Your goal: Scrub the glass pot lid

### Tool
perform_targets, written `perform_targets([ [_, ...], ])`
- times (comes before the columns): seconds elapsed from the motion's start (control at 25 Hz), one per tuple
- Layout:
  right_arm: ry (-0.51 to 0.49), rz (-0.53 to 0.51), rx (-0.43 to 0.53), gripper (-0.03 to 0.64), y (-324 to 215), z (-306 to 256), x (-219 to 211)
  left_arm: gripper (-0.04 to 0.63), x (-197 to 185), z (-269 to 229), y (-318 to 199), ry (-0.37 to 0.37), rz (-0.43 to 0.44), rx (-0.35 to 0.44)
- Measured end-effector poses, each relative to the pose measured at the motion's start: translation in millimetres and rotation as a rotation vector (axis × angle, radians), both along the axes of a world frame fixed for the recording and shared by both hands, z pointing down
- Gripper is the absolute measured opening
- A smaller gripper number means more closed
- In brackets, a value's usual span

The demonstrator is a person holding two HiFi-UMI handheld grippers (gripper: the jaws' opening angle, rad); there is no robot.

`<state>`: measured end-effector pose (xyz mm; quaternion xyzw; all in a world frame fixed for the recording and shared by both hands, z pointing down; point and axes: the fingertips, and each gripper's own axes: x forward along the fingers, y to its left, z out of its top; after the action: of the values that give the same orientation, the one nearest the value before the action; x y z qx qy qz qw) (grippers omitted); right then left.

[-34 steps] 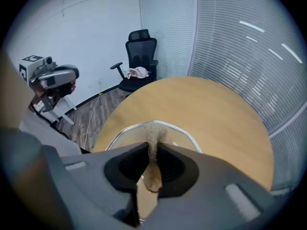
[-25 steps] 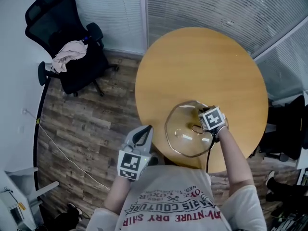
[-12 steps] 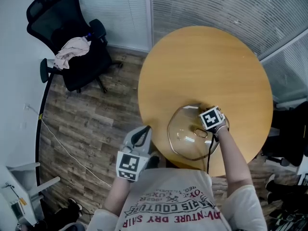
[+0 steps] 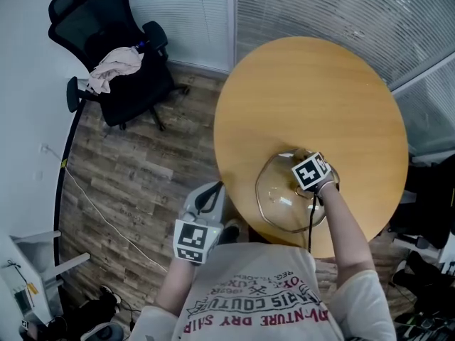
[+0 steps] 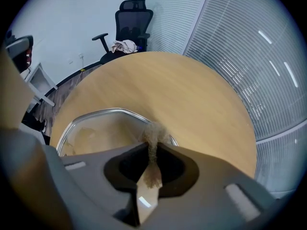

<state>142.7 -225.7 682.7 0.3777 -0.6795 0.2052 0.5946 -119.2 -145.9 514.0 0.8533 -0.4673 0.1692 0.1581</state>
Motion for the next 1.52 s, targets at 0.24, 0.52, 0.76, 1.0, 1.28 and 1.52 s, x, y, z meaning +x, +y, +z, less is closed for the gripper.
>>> perform_targets([
  [0.24, -0.007, -0.089, 0.022, 0.054, -0.6, -2.2, -31.7, 0.008, -11.0, -3.9, 6.8, 0.002, -0.025, 0.007],
  [0.52, -0.004, -0.163, 0.026, 0.054, 6.9, 0.1, -53.3, 0.008, -18.7, -6.6, 19.1, 0.0, -0.061, 0.016],
  [0.76, 0.008, -0.218, 0.037, 0.054, 14.2, -0.1, -74.3, 0.008, -31.5, -9.7, 29.8, -0.006, -0.086, 0.018],
  [1.0, 0.007, -0.29, 0.033, 0.054, 31.5, -1.7, -97.1, 0.008, -42.9, -13.5, 42.3, -0.003, -0.105, 0.023],
  [1.28, 0.046, -0.414, 0.051, 0.054, 62.4, -0.9, -125.5, 0.008, -59.9, -15.4, 58.6, 0.0, -0.1, 0.032],
  [1.52, 0.054, -0.498, 0.05, 0.054, 86.7, 1.8, -139.9, 0.008, -68.0, -12.3, 71.0, 0.015, -0.088, 0.026],
])
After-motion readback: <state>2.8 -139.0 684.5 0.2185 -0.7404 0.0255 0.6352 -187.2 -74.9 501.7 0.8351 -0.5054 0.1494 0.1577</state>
